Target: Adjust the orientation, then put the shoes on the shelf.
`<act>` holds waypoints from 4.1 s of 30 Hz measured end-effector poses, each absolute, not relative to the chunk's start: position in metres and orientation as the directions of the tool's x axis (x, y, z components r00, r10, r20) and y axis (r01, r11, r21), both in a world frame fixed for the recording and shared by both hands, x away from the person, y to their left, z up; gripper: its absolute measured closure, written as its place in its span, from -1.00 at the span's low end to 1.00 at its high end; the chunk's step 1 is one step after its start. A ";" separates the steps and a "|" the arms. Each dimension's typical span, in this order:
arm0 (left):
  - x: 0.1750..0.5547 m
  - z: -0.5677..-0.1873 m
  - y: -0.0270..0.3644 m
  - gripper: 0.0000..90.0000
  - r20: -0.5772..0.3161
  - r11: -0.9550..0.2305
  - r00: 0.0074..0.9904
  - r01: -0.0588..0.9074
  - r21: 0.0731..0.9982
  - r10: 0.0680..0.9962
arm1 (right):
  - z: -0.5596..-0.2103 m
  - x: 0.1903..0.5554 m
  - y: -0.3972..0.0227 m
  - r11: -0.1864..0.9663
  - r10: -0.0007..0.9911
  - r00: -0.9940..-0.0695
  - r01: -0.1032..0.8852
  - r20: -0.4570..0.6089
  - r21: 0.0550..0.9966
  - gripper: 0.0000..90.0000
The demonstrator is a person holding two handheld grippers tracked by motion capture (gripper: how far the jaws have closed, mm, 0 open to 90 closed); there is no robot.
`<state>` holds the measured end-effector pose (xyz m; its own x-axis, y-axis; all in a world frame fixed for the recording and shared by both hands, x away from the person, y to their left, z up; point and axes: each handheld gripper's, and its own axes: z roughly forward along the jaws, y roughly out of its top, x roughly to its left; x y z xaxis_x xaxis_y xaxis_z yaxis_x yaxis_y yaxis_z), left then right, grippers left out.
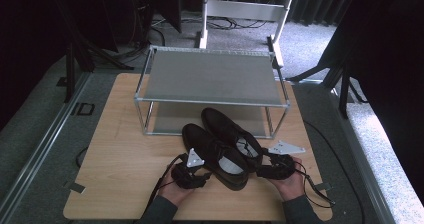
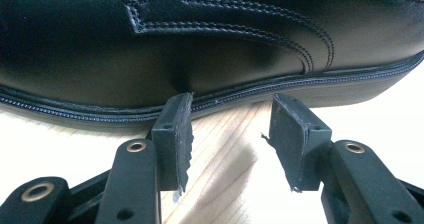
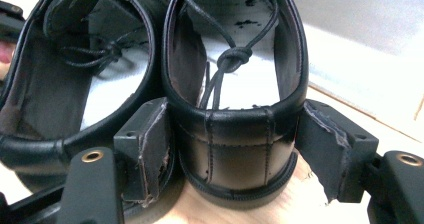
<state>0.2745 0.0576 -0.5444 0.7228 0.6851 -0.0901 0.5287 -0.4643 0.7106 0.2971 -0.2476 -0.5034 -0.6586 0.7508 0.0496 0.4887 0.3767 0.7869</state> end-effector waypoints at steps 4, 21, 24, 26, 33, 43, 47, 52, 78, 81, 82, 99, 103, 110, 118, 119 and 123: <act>0.275 -0.545 0.058 0.16 -0.093 -0.463 0.723 0.530 0.711 0.685 | -0.493 0.289 -0.258 0.367 0.763 -0.645 0.485 0.042 0.794 -0.26; 0.274 -0.545 0.057 0.17 -0.080 -0.466 0.722 0.523 0.714 0.687 | -0.465 0.297 -0.208 0.535 0.688 -0.726 0.511 0.004 0.672 -0.33; 0.274 -0.546 0.057 0.17 -0.079 -0.466 0.723 0.521 0.715 0.687 | -0.468 0.300 -0.204 0.555 0.685 -0.728 0.527 0.006 0.644 -0.37; 0.274 -0.546 0.057 0.17 -0.077 -0.466 0.722 0.520 0.716 0.687 | -0.468 0.301 -0.203 0.557 0.686 -0.727 0.530 0.005 0.639 -0.38; 0.274 -0.546 0.057 0.17 -0.075 -0.468 0.723 0.519 0.715 0.687 | -0.468 0.304 -0.198 0.596 0.683 -0.730 0.546 -0.014 0.590 -0.44; 0.274 -0.546 0.058 0.17 -0.078 -0.467 0.725 0.517 0.718 0.684 | -0.465 0.312 -0.191 0.633 0.681 -0.732 0.583 -0.010 0.509 -0.46; 0.274 -0.546 0.057 0.17 -0.078 -0.465 0.723 0.519 0.718 0.687 | -0.465 0.317 -0.186 0.657 0.681 -0.732 0.603 -0.015 0.453 -0.43; 0.274 -0.545 0.056 0.17 -0.076 -0.461 0.714 0.525 0.715 0.696 | -0.469 0.321 -0.183 0.659 0.692 -0.721 0.619 -0.023 0.426 -0.33; 0.278 -0.533 0.050 0.13 -0.085 -0.383 0.684 0.502 0.775 0.724 | -0.482 0.328 -0.199 0.516 0.764 -0.632 0.720 0.131 0.463 0.74; 0.278 -0.533 0.050 0.13 -0.086 -0.382 0.683 0.503 0.775 0.725 | -0.483 0.326 -0.200 0.506 0.766 -0.630 0.712 0.126 0.487 0.75; 0.278 -0.533 0.050 0.13 -0.084 -0.384 0.682 0.504 0.774 0.727 | -0.483 0.325 -0.199 0.505 0.766 -0.631 0.708 0.122 0.493 0.75; 0.294 -0.528 0.042 0.13 -0.107 -0.343 0.655 0.519 0.783 0.748 | -0.479 0.317 -0.204 0.393 0.817 -0.566 0.687 0.111 0.612 0.77; 0.296 -0.524 0.040 0.13 -0.103 -0.341 0.656 0.512 0.788 0.748 | -0.477 0.320 -0.210 0.361 0.825 -0.551 0.689 0.130 0.629 0.77; 0.292 -0.517 0.042 0.12 -0.107 -0.331 0.654 0.508 0.795 0.749 | -0.472 0.327 -0.213 0.304 0.836 -0.521 0.701 0.173 0.645 0.77; 0.287 -0.511 0.040 0.12 -0.105 -0.330 0.664 0.495 0.804 0.740 | -0.469 0.337 -0.209 0.283 0.851 -0.498 0.702 0.166 0.654 0.77; 0.287 -0.511 0.039 0.12 -0.107 -0.328 0.665 0.494 0.805 0.739 | -0.468 0.338 -0.208 0.277 0.853 -0.493 0.703 0.169 0.655 0.77; 0.288 -0.511 0.034 0.12 -0.102 -0.334 0.667 0.493 0.803 0.739 | -0.467 0.342 -0.204 0.266 0.859 -0.484 0.701 0.167 0.662 0.77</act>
<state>0.2884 0.0339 -0.5107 0.6665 0.7385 -0.1018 0.4929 -0.3340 0.8034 0.3424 -0.2038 -0.4665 -0.4841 0.8589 0.1671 0.7007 0.2662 0.6620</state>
